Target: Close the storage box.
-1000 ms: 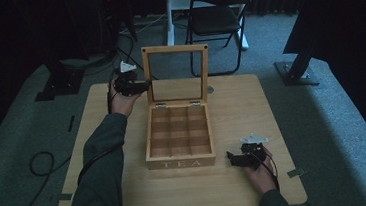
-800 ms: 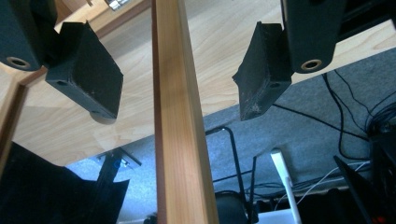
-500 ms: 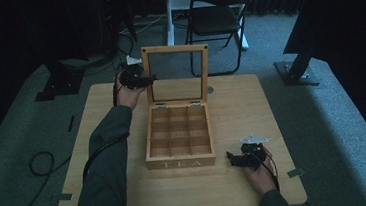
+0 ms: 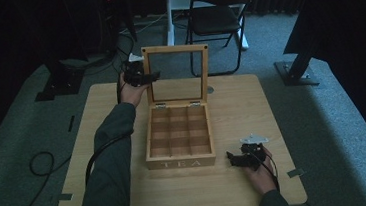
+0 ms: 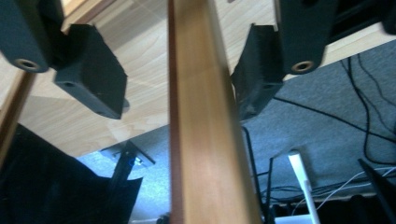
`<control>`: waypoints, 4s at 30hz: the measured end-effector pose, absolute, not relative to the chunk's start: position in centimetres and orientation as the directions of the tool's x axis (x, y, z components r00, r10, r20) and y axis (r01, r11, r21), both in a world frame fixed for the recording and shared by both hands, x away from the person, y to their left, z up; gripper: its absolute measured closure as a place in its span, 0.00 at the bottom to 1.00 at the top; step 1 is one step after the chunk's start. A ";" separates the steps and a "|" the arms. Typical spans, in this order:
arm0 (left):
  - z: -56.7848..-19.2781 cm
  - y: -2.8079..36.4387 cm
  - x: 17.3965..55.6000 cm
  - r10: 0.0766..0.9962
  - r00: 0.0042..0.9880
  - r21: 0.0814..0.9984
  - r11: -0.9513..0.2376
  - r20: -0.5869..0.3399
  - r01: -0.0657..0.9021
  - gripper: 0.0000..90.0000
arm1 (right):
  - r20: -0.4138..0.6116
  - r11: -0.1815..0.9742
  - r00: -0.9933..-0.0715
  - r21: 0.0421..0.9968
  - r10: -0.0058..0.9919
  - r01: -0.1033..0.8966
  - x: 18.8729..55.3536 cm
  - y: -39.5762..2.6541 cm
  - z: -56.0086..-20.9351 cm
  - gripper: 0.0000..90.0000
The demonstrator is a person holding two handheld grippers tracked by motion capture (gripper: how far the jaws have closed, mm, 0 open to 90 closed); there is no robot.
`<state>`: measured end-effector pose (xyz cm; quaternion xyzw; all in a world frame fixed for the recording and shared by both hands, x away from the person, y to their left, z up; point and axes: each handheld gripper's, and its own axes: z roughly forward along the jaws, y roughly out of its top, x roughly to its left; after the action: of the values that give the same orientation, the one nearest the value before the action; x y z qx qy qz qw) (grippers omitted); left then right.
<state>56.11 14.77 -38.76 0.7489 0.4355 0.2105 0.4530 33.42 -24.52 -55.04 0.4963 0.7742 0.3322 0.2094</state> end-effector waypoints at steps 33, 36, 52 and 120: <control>-37.5 15.6 47.6 0.814 0.571 0.890 -0.176 -0.110 0.422 0.39 | 0.005 0.287 -0.420 0.722 0.908 0.630 33.4 -24.5 -55.0 0.13; -37.3 15.6 46.9 0.814 0.569 0.893 -0.164 -0.118 0.419 0.38 | 0.005 0.287 -0.420 0.722 0.908 0.630 33.4 -24.5 -55.0 0.13; -34.8 16.0 43.7 0.813 0.573 0.905 -0.163 -0.102 0.393 0.39 | 0.006 0.287 -0.419 0.722 0.908 0.630 33.4 -24.5 -55.0 0.13; -38.7 14.7 36.0 0.851 0.522 0.884 -0.284 0.053 0.372 0.32 | 0.006 0.285 -0.419 0.723 0.908 0.629 33.4 -24.5 -55.0 0.13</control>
<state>35.99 14.68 -38.73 0.7535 0.4058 0.2723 0.4398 33.43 -24.51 -55.04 0.4966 0.7737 0.3328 0.2099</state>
